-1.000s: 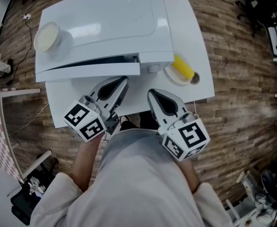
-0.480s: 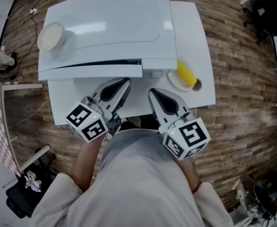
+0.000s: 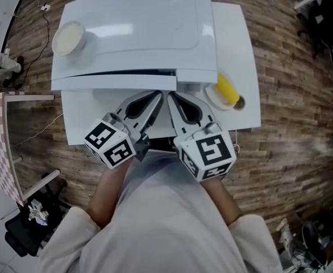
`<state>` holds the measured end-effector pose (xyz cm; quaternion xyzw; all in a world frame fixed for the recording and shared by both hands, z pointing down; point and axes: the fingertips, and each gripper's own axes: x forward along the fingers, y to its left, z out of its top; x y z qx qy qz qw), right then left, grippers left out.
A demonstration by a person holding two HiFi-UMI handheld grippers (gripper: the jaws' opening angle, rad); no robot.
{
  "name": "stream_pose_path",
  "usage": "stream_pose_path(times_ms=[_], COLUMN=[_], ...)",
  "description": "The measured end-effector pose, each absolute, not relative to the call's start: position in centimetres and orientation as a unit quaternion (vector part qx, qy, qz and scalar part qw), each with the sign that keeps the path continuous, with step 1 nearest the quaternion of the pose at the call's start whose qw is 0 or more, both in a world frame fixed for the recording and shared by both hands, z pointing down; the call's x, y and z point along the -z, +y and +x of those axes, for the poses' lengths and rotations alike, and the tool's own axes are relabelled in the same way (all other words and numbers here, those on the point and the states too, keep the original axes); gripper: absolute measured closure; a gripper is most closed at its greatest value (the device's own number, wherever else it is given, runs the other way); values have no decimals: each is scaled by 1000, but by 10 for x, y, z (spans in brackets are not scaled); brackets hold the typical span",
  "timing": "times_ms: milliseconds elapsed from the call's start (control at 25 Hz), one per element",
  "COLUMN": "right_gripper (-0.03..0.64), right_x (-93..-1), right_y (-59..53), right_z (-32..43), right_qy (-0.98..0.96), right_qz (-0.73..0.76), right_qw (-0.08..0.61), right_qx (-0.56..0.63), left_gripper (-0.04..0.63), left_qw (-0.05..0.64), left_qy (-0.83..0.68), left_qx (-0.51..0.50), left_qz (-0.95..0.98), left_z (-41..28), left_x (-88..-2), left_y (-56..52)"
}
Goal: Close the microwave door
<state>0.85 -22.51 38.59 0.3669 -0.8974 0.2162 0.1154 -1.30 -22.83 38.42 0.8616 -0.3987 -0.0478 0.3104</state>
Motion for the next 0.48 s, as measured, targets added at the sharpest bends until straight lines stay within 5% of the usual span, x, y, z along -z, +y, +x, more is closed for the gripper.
stream_pose_path(times_ms=[480], right_gripper=[594], right_x=[-390], right_y=[-228], right_z=[10], right_qy=[-859], right_qz=[458], right_qw=[95], right_qx=[-206], left_gripper=[577], left_qw=[288], left_qy=[-348], left_qx=[35], left_qz=[891], left_z=[-17], left_x=[-377], left_y=[-227])
